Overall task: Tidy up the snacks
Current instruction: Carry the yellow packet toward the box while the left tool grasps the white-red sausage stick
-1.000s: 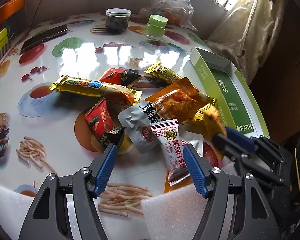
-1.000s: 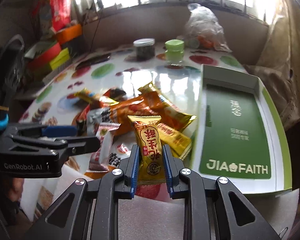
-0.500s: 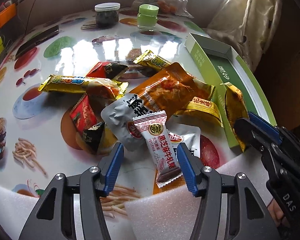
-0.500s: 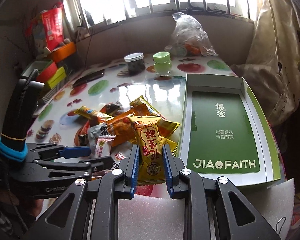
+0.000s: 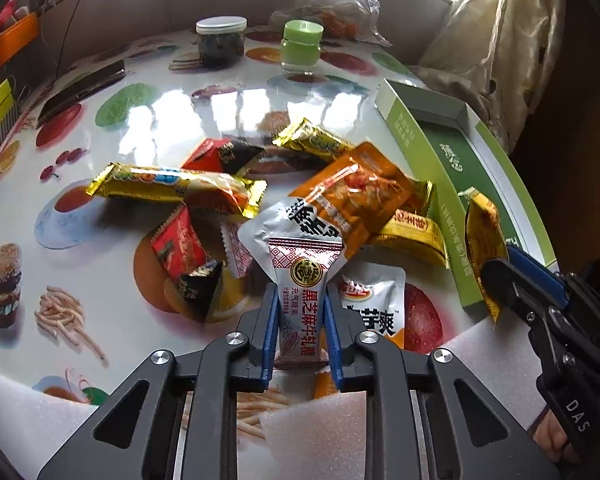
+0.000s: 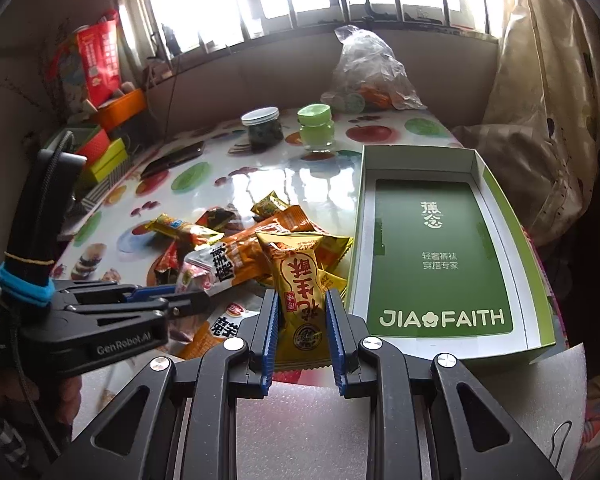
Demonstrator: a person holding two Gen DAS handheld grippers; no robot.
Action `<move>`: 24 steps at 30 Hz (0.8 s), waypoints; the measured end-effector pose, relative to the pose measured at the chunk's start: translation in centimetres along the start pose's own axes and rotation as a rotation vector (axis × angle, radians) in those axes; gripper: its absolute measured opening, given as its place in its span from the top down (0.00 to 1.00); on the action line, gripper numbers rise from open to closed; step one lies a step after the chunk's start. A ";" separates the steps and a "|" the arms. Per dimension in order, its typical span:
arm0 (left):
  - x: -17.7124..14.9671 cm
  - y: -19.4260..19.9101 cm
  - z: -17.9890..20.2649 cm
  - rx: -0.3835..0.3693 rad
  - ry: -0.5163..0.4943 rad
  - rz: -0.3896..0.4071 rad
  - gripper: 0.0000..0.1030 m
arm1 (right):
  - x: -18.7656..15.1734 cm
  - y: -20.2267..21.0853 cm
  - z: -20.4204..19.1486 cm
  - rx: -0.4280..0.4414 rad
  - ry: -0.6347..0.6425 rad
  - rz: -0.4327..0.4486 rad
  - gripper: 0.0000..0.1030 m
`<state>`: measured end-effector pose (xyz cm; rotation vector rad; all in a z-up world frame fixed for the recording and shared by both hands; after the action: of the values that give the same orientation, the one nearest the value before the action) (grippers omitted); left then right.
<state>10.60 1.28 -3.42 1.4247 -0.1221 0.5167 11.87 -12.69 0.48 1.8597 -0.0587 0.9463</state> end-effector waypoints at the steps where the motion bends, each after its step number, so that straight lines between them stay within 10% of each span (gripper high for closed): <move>1: 0.1 0.2 0.0 -0.004 0.001 0.003 0.79 | 0.0 0.1 0.0 -0.003 -0.003 0.003 0.79; 24: 4.6 3.9 5.0 -0.136 -0.102 0.091 0.79 | 2.0 2.4 3.0 -0.091 -0.091 0.063 0.79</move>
<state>14.19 -2.05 2.67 1.3165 -0.2997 0.5010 13.95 -15.53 3.06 1.8251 -0.2132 0.8867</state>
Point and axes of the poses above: each gripper's, at about its wrist camera, not at the fingertips, and y roughly against the way its jaws point, z to its right, x to its top, the point moved 6 cm from there along -y, roughly the way its jaws point, and after that the axes turned 6 degrees about -z, right-handed, at the moved point
